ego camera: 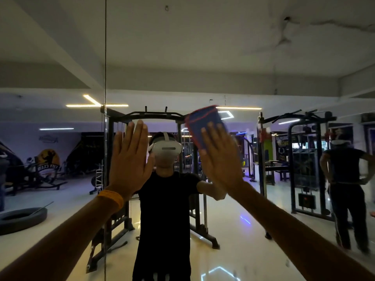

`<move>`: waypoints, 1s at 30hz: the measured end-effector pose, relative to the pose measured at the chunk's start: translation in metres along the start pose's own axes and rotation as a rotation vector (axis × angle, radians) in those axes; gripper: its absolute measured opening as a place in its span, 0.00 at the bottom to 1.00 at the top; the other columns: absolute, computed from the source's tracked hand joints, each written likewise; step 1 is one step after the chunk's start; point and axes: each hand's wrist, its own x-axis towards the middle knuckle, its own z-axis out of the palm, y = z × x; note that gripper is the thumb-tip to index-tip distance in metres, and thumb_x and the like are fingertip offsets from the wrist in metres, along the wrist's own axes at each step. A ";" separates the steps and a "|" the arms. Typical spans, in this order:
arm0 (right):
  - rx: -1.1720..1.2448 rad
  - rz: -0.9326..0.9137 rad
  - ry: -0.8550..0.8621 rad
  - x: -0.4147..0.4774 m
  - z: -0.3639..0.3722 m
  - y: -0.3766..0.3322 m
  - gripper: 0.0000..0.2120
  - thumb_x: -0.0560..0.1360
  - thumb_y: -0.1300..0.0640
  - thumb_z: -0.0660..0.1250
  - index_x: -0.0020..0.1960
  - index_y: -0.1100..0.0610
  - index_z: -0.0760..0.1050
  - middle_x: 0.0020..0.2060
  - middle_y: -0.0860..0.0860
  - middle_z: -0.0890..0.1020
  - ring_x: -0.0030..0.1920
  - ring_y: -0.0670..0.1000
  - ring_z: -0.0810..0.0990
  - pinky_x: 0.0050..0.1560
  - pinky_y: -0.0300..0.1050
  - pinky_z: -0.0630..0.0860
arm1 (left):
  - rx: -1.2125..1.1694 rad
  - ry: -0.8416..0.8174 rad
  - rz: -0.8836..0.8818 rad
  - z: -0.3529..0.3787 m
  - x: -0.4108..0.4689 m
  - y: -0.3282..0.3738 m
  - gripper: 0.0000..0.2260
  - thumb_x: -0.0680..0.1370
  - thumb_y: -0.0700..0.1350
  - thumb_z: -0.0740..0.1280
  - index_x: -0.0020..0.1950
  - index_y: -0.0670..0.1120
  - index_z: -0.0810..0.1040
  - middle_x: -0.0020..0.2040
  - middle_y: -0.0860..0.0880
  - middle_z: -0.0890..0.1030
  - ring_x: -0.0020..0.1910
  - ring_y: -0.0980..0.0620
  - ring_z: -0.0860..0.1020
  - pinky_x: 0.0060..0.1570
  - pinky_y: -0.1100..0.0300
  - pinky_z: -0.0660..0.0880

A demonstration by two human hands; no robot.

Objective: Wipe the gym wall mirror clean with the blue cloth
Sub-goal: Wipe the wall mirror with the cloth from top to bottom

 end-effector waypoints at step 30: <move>-0.069 -0.324 -0.041 0.146 0.001 0.005 0.25 0.86 0.47 0.51 0.81 0.52 0.61 0.81 0.54 0.62 0.82 0.57 0.58 0.80 0.60 0.58 | -0.033 0.115 0.009 -0.029 0.088 -0.066 0.32 0.83 0.56 0.52 0.82 0.39 0.62 0.83 0.38 0.59 0.83 0.39 0.54 0.81 0.38 0.50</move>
